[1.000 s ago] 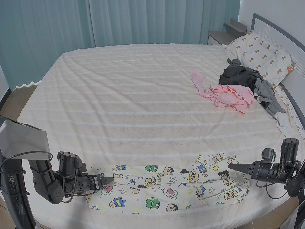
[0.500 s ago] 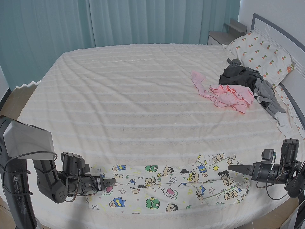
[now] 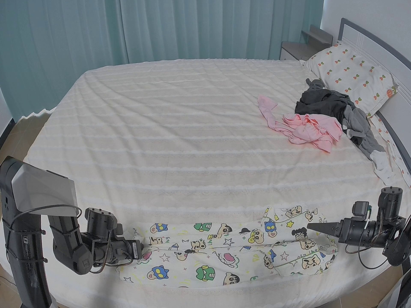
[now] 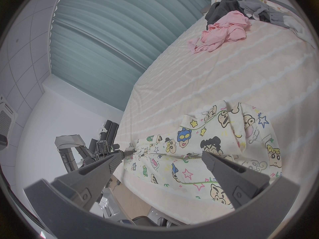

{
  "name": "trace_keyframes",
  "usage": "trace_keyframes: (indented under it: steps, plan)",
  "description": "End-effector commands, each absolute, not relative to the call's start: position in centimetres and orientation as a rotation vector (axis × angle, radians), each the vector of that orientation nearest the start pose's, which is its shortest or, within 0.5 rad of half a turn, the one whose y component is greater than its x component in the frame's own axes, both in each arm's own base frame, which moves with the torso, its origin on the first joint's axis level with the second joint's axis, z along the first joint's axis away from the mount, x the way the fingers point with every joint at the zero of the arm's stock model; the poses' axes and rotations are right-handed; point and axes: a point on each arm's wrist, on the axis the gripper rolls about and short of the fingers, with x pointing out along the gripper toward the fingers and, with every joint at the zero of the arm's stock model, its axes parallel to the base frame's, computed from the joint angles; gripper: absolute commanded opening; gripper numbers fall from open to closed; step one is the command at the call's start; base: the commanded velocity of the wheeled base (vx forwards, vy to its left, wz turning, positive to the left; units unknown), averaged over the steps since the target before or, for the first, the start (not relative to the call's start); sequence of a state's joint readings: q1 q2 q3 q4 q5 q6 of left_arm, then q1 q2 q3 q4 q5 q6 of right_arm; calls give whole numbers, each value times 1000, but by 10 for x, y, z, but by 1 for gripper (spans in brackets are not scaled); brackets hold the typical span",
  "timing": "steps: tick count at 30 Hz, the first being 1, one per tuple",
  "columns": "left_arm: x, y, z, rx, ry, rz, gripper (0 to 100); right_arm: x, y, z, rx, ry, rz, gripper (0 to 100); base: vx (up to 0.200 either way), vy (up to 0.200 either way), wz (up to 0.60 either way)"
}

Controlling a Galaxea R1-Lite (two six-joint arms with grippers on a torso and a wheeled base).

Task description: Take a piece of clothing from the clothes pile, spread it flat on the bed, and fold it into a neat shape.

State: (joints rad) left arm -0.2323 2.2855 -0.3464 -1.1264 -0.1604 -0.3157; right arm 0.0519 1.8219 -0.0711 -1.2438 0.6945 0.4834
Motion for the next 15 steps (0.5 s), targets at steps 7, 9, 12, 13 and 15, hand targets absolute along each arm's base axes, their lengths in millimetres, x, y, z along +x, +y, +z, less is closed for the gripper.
trace_keyframes:
  steps: [7,9,12,13,15]
  plan:
    - [256,-64,-29,-265,868,-237,0,202,25,56,617,671,599,100,0,0,0]
    - [253,-62,-25,-268,862,-235,0,203,25,56,616,670,598,100,0,0,0]
    - [250,-58,-20,-276,860,-231,0,202,25,56,619,674,596,100,0,0,0]
    - [248,-56,-17,-284,857,-232,0,202,25,56,618,672,597,100,0,0,0]
    - [244,-51,-12,-301,853,-242,0,202,25,56,619,674,596,100,0,0,0]
